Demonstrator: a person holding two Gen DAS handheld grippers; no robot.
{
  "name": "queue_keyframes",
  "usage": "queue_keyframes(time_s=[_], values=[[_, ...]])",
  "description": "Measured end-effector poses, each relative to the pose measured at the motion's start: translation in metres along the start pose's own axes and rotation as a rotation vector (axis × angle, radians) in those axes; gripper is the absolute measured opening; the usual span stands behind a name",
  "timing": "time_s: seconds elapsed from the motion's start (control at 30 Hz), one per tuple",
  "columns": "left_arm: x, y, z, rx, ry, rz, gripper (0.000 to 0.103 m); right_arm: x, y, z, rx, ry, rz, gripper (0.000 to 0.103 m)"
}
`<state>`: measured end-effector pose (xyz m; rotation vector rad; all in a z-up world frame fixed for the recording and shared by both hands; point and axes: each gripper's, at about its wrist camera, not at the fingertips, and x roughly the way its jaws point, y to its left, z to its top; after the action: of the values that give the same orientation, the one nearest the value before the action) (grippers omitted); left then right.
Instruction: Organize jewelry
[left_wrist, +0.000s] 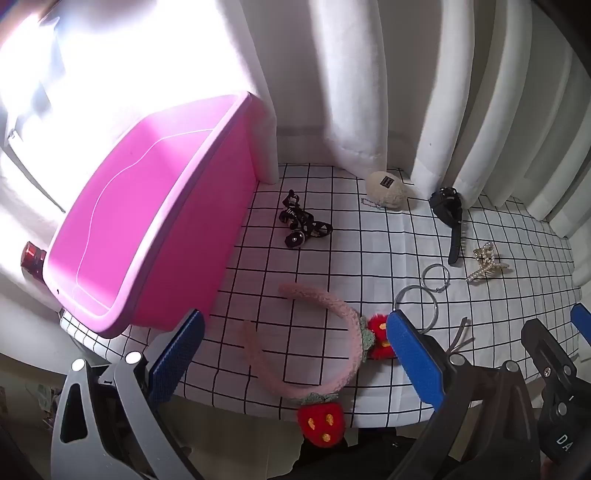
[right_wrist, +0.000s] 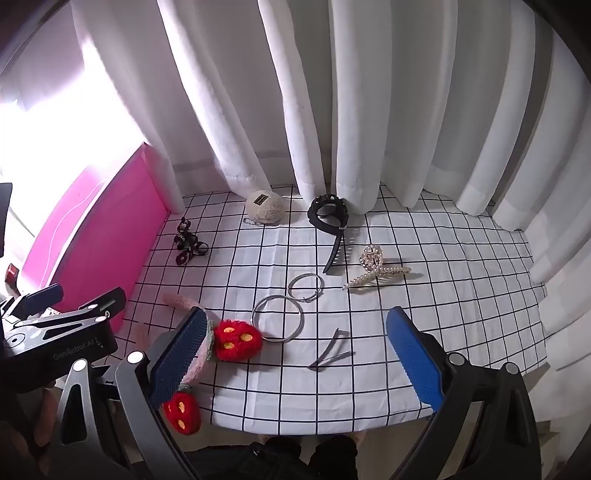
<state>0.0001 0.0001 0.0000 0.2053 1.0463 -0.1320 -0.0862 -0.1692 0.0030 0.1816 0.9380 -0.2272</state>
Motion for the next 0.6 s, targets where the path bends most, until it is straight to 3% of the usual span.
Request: queue_keyframes(time_s=[0.6], values=[[0.003, 0.002, 0.004, -0.006, 0.008, -0.001, 0.097, 0.005, 0.000, -0.001, 0.000, 0.013, 0.013, 0.093]])
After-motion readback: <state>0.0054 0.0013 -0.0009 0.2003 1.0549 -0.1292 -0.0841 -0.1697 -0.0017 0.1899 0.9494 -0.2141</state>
